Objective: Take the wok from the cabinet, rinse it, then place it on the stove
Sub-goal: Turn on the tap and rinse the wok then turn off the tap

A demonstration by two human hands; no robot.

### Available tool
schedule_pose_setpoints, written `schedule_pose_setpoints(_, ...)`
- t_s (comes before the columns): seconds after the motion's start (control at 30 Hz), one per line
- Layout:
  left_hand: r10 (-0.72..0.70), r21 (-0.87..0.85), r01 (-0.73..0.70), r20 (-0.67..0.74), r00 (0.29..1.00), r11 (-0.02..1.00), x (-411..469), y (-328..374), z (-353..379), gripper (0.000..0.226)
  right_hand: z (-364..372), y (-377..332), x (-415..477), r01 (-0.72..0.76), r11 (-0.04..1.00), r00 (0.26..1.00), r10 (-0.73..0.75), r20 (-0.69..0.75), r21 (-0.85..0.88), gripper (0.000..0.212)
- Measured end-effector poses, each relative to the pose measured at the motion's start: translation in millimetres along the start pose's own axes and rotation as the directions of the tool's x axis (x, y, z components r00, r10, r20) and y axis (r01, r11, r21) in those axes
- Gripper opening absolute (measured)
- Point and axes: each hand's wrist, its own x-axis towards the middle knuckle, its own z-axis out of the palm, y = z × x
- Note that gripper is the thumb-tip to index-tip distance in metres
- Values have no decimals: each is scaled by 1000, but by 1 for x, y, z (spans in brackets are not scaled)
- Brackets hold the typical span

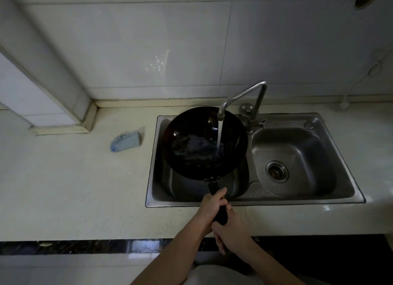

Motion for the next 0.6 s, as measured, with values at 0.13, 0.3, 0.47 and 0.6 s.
schedule_pose_setpoints(0.13, 74, 102, -71, -24, 997, 992, -2, 0, -4, 41, 0, 4, 2, -29, 995, 998, 23, 61, 96, 14)
schedule_pose_setpoints(0.3, 122, 161, -98, -143, 982, 982, -3, 11, -12, 45, 6, -8, 7, -178, 917, 965, 91, 248, 356, 7)
schedule_pose_setpoints(0.47, 191, 379, -82, -260, 947, 922, -6, 15, -25, 40, 18, -12, 11, -301, 808, 931, 132, 342, 506, 22)
schedule_pose_setpoints(0.6, 225, 626, 9, -293, 929, 780, -10, 15, -39, 43, 26, -11, 13, -399, 762, 888, 183, 422, 510, 14)
